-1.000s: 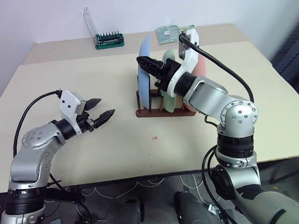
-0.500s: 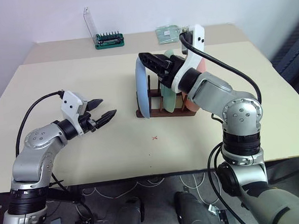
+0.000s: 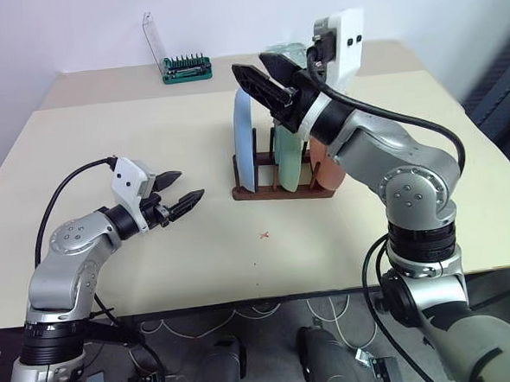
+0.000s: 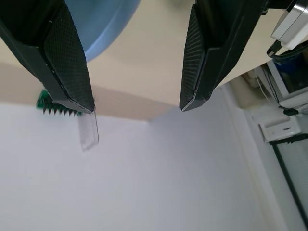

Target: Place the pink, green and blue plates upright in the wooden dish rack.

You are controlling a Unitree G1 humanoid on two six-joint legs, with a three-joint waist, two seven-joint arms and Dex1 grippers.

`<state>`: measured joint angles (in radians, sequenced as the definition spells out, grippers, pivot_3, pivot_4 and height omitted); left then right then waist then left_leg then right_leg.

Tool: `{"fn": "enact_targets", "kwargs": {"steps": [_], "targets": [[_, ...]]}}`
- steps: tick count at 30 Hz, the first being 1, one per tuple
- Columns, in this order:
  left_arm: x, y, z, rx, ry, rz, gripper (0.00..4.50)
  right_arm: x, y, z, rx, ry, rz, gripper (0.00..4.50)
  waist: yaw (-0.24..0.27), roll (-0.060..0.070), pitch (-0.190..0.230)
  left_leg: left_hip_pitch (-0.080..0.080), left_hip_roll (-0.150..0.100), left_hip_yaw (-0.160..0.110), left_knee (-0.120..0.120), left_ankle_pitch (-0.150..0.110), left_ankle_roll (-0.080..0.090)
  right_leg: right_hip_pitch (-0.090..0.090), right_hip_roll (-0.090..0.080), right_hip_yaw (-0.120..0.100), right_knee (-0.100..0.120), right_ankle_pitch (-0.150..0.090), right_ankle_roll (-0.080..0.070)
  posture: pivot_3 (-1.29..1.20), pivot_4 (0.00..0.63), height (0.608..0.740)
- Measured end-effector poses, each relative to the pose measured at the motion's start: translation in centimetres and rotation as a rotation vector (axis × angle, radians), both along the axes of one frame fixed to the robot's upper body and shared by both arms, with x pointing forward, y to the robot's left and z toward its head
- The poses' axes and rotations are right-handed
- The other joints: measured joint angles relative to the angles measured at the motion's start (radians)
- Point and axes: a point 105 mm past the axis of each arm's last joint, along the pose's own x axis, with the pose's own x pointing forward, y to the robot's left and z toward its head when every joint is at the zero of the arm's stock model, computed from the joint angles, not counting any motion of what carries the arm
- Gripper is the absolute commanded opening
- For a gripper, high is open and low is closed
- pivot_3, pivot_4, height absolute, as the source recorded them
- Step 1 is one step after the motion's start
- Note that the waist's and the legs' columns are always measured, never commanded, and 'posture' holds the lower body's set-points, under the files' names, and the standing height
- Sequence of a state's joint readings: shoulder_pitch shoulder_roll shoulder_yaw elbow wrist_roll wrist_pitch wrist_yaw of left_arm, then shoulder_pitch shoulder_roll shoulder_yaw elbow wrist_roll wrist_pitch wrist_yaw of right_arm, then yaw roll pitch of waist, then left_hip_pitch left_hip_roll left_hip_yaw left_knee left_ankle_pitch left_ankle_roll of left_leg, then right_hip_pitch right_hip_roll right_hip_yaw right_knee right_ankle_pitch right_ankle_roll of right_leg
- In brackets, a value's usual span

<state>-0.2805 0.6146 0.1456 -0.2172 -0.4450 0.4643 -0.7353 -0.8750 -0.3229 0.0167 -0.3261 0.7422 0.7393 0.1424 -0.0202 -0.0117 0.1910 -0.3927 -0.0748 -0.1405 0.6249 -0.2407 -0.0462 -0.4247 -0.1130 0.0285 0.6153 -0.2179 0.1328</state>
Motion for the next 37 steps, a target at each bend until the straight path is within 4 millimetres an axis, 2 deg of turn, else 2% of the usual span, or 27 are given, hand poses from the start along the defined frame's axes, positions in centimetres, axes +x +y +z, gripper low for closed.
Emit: {"fn": "enact_targets", "kwargs": {"steps": [2,3,8,12,15,17,20,27,31,37], "targets": [[0.0,0.1,0.0,0.003,-0.003,0.007,3.41,-0.4,-1.9,0.9,-0.066,-0.105,-0.041,2.81,0.007,0.000,0.000,-0.001,0.000,0.000,0.000,0.000,0.000,0.000,0.000,0.000,-0.001,0.000,0.000,0.00,0.150,0.740],[0.1,0.3,0.0,0.005,-0.011,0.020,3.41,-0.8,-3.6,1.0,-0.096,-0.154,-0.057,2.81,0.011,-0.002,0.000,-0.001,0.000,-0.001,0.000,0.000,0.000,0.001,0.000,-0.001,-0.002,0.000,0.000,0.00,0.150,0.740],[0.2,2.9,-0.9,0.009,0.016,0.113,3.41,-1.3,-12.8,-1.1,-0.197,-0.118,-0.197,2.81,0.006,-0.002,0.001,0.000,0.000,0.001,0.000,-0.001,0.001,0.003,-0.001,-0.001,-0.003,0.000,0.000,0.00,0.150,0.740],[0.3,3.5,-1.1,0.006,0.014,0.127,3.41,-2.9,-17.4,-4.5,-0.277,-0.019,-0.228,2.81,0.004,-0.002,0.000,0.001,0.002,0.002,0.000,-0.001,0.001,0.003,0.000,-0.001,-0.003,0.000,0.000,0.00,0.150,0.740],[0.5,3.6,-1.4,0.004,0.020,0.137,3.41,-2.9,-20.0,-7.9,-0.308,0.092,-0.286,2.81,0.003,-0.001,0.001,0.001,0.002,0.003,0.001,-0.001,0.001,0.004,0.000,0.000,-0.003,0.000,0.000,0.00,0.150,0.740],[0.6,3.4,-1.6,0.009,0.023,0.135,3.41,-2.9,-20.6,-9.9,-0.355,0.141,-0.303,2.81,0.005,-0.001,0.001,0.001,0.002,0.003,0.002,-0.001,0.001,0.004,0.000,0.000,-0.003,0.000,0.000,0.00,0.150,0.740],[0.8,2.8,-2.0,0.000,0.034,0.129,3.41,-2.9,-20.4,-12.3,-0.396,0.193,-0.277,2.81,0.004,-0.001,0.001,0.001,0.002,0.003,0.002,-0.001,0.001,0.004,0.000,0.000,-0.003,0.000,0.000,0.00,0.150,0.740],[0.8,3.4,-2.5,0.022,0.050,0.151,3.41,-2.0,-21.6,-14.2,-0.391,0.218,-0.308,2.81,0.008,-0.001,0.001,0.001,0.002,0.003,0.002,-0.001,0.001,0.004,0.000,0.000,-0.003,0.000,0.000,0.00,0.150,0.740],[0.6,3.6,-3.0,0.030,0.065,0.156,3.41,-1.6,-21.3,-15.5,-0.378,0.236,-0.300,2.81,0.007,-0.001,0.001,0.001,0.002,0.003,0.002,-0.001,0.001,0.004,0.000,0.000,-0.003,0.000,0.000,0.00,0.150,0.740],[0.1,3.8,-3.5,0.034,0.076,0.170,3.41,-1.4,-20.8,-16.2,-0.398,0.237,-0.279,2.81,0.007,-0.001,0.001,0.001,0.002,0.003,0.002,-0.001,0.001,0.004,0.000,0.000,-0.003,0.000,0.000,0.00,0.150,0.740]]}}
